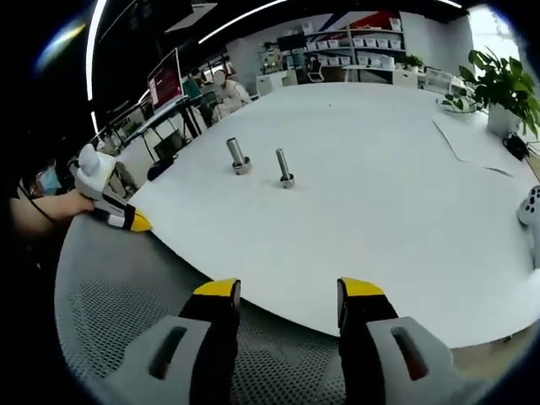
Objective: Place the washer onto the threaded stud by aligning its center hole with the stud, sliding it down to the base, and recovering from edge contact or off-axis alignment until the washer reaches the visible bottom stop.
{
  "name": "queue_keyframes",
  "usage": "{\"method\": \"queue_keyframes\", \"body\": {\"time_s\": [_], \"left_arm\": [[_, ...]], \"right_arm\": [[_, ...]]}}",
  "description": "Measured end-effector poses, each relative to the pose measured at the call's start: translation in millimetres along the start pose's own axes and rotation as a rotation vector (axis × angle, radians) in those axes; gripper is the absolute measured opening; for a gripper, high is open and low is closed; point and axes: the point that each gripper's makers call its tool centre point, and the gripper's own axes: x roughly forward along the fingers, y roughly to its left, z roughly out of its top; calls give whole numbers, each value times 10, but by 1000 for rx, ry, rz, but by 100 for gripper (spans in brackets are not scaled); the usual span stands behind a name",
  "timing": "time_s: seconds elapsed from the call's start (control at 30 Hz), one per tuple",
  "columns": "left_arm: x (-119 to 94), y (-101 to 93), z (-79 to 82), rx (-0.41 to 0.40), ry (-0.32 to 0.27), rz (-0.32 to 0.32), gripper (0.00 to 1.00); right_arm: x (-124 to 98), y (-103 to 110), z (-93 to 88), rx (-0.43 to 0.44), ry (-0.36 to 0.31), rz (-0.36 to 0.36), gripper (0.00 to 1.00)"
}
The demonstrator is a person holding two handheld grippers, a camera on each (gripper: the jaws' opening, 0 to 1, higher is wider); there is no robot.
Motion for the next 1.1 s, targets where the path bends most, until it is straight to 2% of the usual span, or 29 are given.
{"method": "queue_keyframes", "body": {"time_s": [0.1,0.23,1.1], "left_arm": [[1,0,1,0,-1,0,0],[4,3,3,13,-2,2,0],[4,-12,4,35,-3,-2,0]], "right_arm": [[-8,-8,15,6,-16,-5,47],[1,6,-43,8,17,5,47],[7,-9,-104,8,50,2,48]]}}
